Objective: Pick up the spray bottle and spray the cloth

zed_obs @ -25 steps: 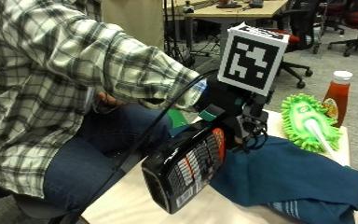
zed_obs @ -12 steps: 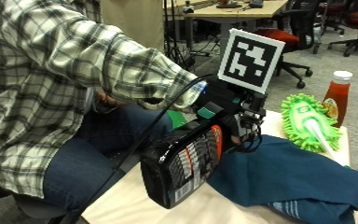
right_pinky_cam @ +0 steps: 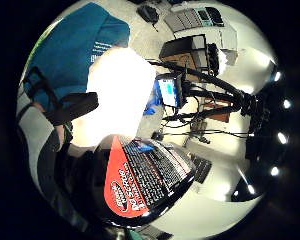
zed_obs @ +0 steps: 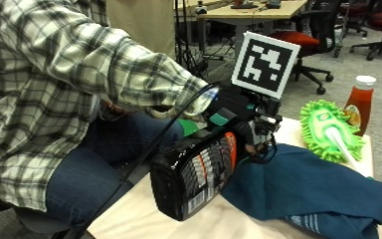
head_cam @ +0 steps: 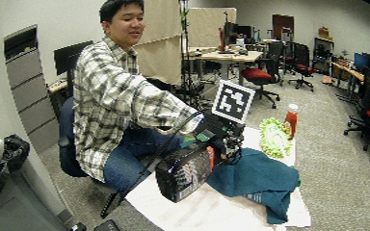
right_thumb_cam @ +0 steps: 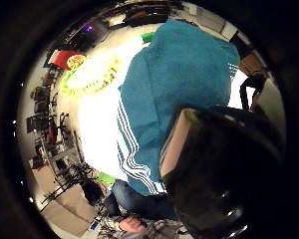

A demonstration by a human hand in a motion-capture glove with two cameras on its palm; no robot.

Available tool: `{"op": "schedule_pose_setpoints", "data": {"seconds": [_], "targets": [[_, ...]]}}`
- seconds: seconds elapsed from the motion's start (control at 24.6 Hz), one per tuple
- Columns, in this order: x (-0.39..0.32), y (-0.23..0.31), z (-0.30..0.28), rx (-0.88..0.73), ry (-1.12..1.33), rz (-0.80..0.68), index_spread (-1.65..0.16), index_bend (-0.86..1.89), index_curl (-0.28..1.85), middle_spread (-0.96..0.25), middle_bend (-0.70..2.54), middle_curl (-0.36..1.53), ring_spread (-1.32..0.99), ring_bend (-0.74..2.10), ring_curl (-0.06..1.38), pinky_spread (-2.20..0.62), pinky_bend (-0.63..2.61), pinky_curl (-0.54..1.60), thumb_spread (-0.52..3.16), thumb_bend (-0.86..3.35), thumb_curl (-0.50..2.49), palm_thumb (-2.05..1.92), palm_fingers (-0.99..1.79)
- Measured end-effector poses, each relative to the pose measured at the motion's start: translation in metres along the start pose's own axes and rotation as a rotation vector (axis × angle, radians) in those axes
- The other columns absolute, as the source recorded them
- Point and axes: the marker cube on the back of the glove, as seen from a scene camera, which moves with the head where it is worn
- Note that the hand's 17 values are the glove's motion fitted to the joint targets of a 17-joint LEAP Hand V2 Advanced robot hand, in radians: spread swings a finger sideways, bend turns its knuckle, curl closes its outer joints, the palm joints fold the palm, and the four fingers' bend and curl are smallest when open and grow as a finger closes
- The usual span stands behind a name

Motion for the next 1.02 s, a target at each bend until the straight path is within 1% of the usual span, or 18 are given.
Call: {"op": "schedule_pose_setpoints", "data": {"seconds": [0.12,0.2,0.28,0.41,0.65,0.85,1.02], "targets": [[0.002,0.001,-0.003,0.018,-0.068,0.008,-0.26,0.43,0.58,-0.13,0.64,0.52,-0.24,0.66,0.48,-0.19,0.36,0.42,-0.09,-0.03,0.72,1.03,1.37],[0.005,0.003,-0.007,0.042,-0.16,-0.01,-0.26,0.43,0.58,-0.13,0.64,0.52,-0.24,0.66,0.48,-0.19,0.36,0.42,-0.09,-0.03,0.72,1.03,1.37],[0.012,0.005,-0.011,0.073,-0.285,-0.017,-0.26,0.43,0.58,-0.13,0.64,0.52,-0.24,0.66,0.47,-0.19,0.36,0.42,-0.09,-0.03,0.72,1.03,1.37],[0.029,0.009,-0.016,0.13,-0.477,0.015,-0.26,0.43,0.58,-0.13,0.64,0.52,-0.24,0.66,0.48,-0.19,0.36,0.42,-0.09,-0.03,0.72,1.03,1.37],[0.069,0.022,-0.027,0.28,-0.813,0.05,-0.26,0.43,0.58,-0.13,0.64,0.52,-0.24,0.66,0.47,-0.19,0.36,0.42,-0.09,-0.03,0.72,1.03,1.37],[0.094,0.035,-0.035,0.409,-1.174,0.04,-0.26,0.43,0.58,-0.13,0.64,0.52,-0.24,0.66,0.47,-0.19,0.36,0.42,-0.08,-0.03,0.72,1.04,1.37],[0.102,0.044,-0.04,0.494,-1.365,-0.002,-0.26,0.44,0.58,-0.13,0.66,0.52,-0.24,0.63,0.47,-0.19,0.36,0.42,-0.08,-0.03,0.72,1.03,1.36]]}}
